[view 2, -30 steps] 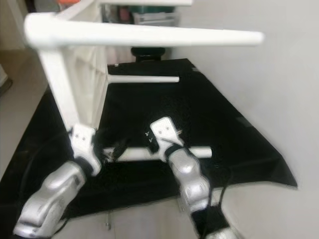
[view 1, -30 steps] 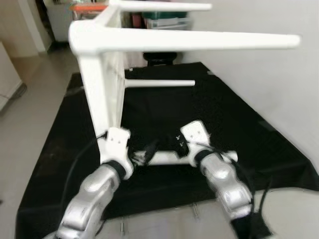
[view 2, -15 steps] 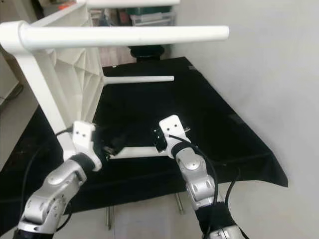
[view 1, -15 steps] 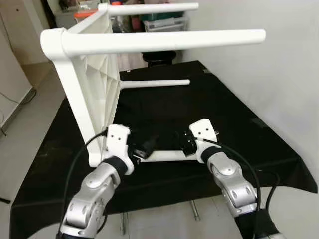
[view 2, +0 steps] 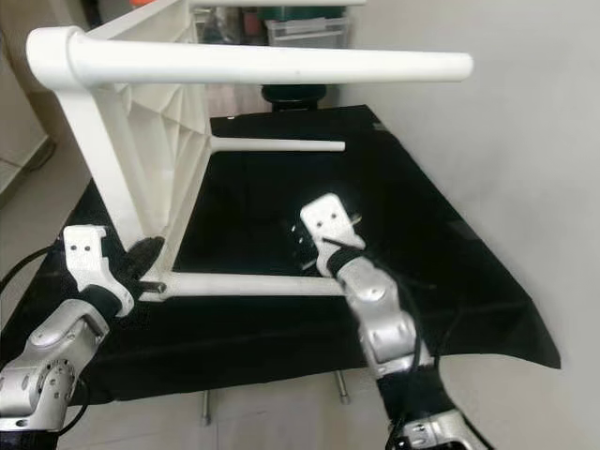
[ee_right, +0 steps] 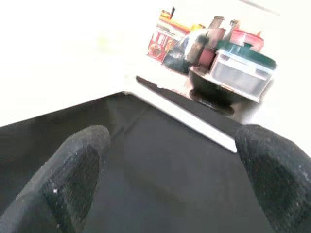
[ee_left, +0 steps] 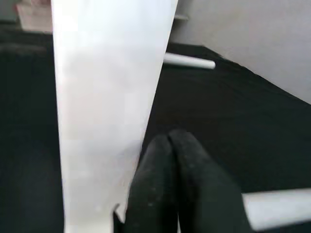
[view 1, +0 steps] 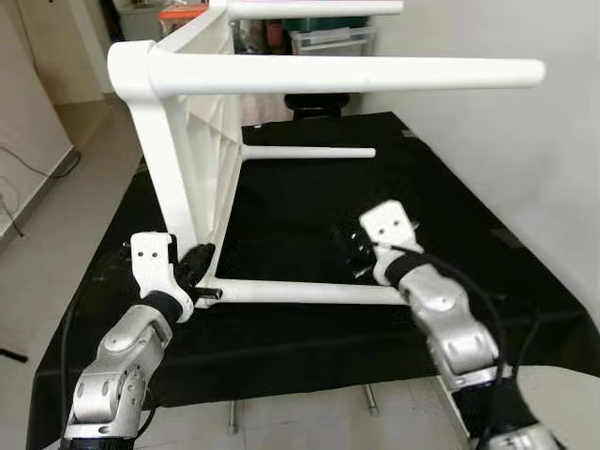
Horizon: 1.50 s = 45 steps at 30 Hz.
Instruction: Building children table
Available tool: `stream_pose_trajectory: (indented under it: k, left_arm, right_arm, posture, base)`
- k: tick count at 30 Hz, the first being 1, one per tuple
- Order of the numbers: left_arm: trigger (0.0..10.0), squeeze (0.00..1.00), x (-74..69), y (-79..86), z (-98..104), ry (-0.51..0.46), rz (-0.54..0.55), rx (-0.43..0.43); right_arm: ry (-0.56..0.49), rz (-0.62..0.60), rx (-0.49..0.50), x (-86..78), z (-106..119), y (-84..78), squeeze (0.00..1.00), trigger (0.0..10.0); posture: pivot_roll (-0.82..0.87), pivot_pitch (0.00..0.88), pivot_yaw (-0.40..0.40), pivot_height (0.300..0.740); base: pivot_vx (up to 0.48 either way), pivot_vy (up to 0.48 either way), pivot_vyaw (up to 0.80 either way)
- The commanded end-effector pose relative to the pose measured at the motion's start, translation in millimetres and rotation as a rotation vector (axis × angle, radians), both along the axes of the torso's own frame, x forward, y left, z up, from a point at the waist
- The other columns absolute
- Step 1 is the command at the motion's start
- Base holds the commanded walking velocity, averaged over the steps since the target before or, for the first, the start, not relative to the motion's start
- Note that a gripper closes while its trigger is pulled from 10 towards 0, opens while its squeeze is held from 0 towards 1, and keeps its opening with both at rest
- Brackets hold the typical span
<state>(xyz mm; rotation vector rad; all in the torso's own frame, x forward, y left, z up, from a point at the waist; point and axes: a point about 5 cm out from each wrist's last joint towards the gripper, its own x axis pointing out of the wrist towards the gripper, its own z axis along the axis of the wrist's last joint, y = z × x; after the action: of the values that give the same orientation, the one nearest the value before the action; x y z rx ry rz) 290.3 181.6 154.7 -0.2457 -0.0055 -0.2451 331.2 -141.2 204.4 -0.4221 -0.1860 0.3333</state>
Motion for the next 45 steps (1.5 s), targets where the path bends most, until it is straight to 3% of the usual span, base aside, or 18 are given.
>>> stream_pose_trajectory:
  k: [1,3,7,11,15,16,18,20,24,29,34,39,45]
  left_arm:
    - [0.0,0.0,2.2,-0.1,-2,0.028,-0.046,0.01]
    - [0.0,0.0,4.0,-7.2,-8,0.075,-0.097,0.052]
    - [0.0,0.0,4.5,-9.3,-15,0.139,-0.109,0.061]
    - [0.0,0.0,4.5,-8.6,-16,0.147,-0.117,0.076]
    - [0.0,0.0,3.7,-1.2,-18,0.169,-0.08,0.106]
    - [10.0,0.0,2.7,4.7,-19,0.172,-0.05,0.114]
    - [10.0,0.0,0.9,12.1,-19,0.176,-0.021,0.123]
    - [10.0,0.0,0.9,12.1,-19,0.176,-0.021,0.123]
    - [10.0,0.0,-9.4,21.6,-20,0.171,0.001,0.066]
    - [10.0,0.0,-18.1,30.2,-21,0.161,0.029,0.015]
    - [10.0,0.0,-23.3,25.7,-14,0.089,0.01,-0.007]
    - [10.0,0.0,-23.0,23.2,-12,0.077,0.004,-0.02]
    - [10.0,0.0,-19.4,26.5,-12,0.085,0.045,-0.042]
  right_arm:
    - [-0.012,0.013,-0.013,-1.3,7,-1.6,0.0,10.0]
    - [-0.086,0.063,-0.078,-11.1,26,-7.6,0.0,10.0]
    - [-0.171,0.207,-0.223,-38.4,41,-6.4,0.0,10.0]
    - [-0.198,0.23,-0.275,-47.4,46,-6.9,0.0,10.0]
    - [-0.307,0.219,-0.324,-56.6,66,-7.2,0.0,10.0]
    - [-0.373,0.187,-0.363,-59.4,78,-9.3,0.0,10.0]
    - [-0.469,0.137,-0.422,-63.7,94,-12.6,0.0,10.0]
    - [-0.469,0.137,-0.422,-63.7,94,-12.6,0.0,10.0]
    - [-0.623,0.024,-0.468,-70.0,126,-21.2,0.0,10.0]
    - [-0.688,-0.029,-0.524,-74.5,141,-25.2,0.0,10.0]
    - [-0.705,-0.056,-0.597,-69.5,149,-26.0,0.0,10.0]
    - [-0.692,-0.036,-0.63,-63.9,149,-23.1,0.0,10.0]
    - [-0.648,0.007,-0.69,-45.7,147,-11.8,0.0,10.0]
  posture:
    - [-0.04,0.007,0.001,0.74]
    - [-0.06,0.018,0.008,0.74]
    - [-0.07,0.031,0.008,0.74]
    - [-0.07,0.033,0.008,0.74]
    - [-0.08,0.041,0.019,0.74]
    - [-0.08,0.043,0.021,0.74]
    - [-0.08,0.045,0.021,0.74]
    - [-0.08,0.045,0.021,0.74]
    - [-0.1,0.048,0.031,0.74]
    - [-0.1,0.05,0.029,0.74]
    - [-0.11,0.048,0.01,0.74]
    - [-0.12,0.048,0.007,0.74]
    - [-0.11,0.044,-0.005,0.74]
  base:
    - [0.0,0.0,0.0]
    - [0.0,0.0,0.0]
    - [0.0,0.0,0.0]
    - [0.0,0.0,0.0]
    - [0.0,0.0,0.0]
    - [0.0,0.0,0.0]
    - [0.0,0.0,0.0]
    - [0.0,0.0,0.0]
    - [0.0,0.0,0.0]
    - [0.0,0.0,0.0]
    - [0.0,0.0,0.0]
    - [0.0,0.0,0.0]
    - [0.0,0.0,0.0]
